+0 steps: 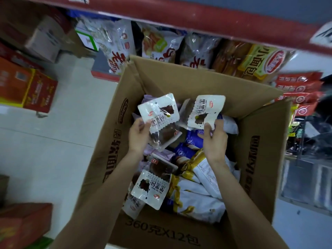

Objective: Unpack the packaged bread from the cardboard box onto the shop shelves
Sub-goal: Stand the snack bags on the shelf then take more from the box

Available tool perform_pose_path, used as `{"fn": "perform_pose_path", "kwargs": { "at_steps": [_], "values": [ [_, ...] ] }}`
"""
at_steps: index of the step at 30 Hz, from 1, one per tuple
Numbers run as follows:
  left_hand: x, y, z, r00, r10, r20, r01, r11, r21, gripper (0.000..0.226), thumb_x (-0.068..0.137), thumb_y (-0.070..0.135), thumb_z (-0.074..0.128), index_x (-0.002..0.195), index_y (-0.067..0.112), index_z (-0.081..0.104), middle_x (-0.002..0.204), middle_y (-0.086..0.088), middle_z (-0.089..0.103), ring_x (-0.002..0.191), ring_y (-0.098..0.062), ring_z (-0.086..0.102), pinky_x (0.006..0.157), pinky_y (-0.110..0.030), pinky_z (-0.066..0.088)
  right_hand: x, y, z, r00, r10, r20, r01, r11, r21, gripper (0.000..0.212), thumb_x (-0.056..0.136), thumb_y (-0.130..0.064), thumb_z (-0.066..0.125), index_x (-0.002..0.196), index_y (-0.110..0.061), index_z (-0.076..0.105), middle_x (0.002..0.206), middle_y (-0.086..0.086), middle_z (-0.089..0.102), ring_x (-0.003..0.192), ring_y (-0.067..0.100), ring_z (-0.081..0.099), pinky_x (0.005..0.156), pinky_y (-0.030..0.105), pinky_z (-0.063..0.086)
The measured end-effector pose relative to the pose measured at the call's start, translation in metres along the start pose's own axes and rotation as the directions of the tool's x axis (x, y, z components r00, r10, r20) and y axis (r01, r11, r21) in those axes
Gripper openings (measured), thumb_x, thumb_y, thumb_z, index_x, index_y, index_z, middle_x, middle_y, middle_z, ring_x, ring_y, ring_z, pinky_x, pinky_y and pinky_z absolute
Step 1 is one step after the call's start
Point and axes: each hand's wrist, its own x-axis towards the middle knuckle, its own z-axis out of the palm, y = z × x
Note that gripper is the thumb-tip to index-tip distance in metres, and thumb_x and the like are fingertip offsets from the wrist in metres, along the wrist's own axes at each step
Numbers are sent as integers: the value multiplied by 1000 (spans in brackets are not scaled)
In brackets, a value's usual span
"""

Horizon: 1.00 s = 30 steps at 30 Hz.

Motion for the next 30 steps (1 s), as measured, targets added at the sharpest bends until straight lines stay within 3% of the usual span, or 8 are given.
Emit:
{"fn": "perform_pose_path", "kwargs": {
  "at_steps": [7,10,14,16,19,22,26,30],
  "values": [
    [-30,44,-27,995,91,-50,-94,993,-67,14,94,13,55,82,20,57,90,-10,66,86,-23,60,78,-38,45,-37,-53,-68,969,-208,-134,202,978,-57,9,99,-21,43,97,-12,44,66,15,61,57,33,59,51,49,47],
    [-54,81,-37,986,163,-48,-164,986,-39,14,94,17,55,85,27,61,91,3,69,88,-14,64,78,-31,49,-52,-66,-100,951,-266,-158,244,958,-149,16,100,-24,41,102,-9,47,68,11,61,57,32,57,48,36,40],
    [-76,143,-44,896,439,64,-443,879,177,11,96,30,52,96,25,61,91,14,66,85,8,61,70,-11,47,-66,-87,-139,903,-419,-98,348,844,-409,13,98,-27,37,102,-16,43,58,14,56,47,37,53,42,32,34],
    [-81,176,-44,834,536,131,-552,804,220,15,97,31,50,97,23,62,88,15,65,81,6,62,66,-18,48,-69,-100,-159,889,-443,-117,348,819,-456,14,98,-25,38,102,-13,45,54,13,54,42,35,51,42,28,31],
    [-84,224,-34,774,596,215,-631,754,183,16,98,29,49,99,19,62,88,6,69,79,-15,66,67,-35,51,-70,-126,-191,873,-424,-243,304,861,-408,17,99,-22,40,102,-6,46,50,1,43,36,22,37,41,22,18],
    [-84,269,-18,754,611,239,-649,749,135,14,97,24,51,100,15,62,96,4,68,82,1,61,71,-14,45,-68,-149,-220,841,-376,-389,281,918,-279,23,99,-22,40,96,0,48,52,-1,37,42,15,34,44,28,20],
    [-87,330,10,780,582,232,-601,799,19,13,97,25,51,101,18,62,99,8,65,95,-4,60,82,-17,44,-58,-174,-253,814,-290,-503,265,956,-122,17,99,-21,43,88,-8,45,55,-2,40,48,13,35,47,34,26],
    [-81,372,49,761,607,227,-597,793,-118,11,98,24,49,95,20,59,96,6,67,92,-6,62,82,-23,49,-36,-192,-277,766,-228,-602,278,960,-10,16,99,-24,42,92,-11,46,57,3,44,50,10,36,47,24,24]
  ]
}}
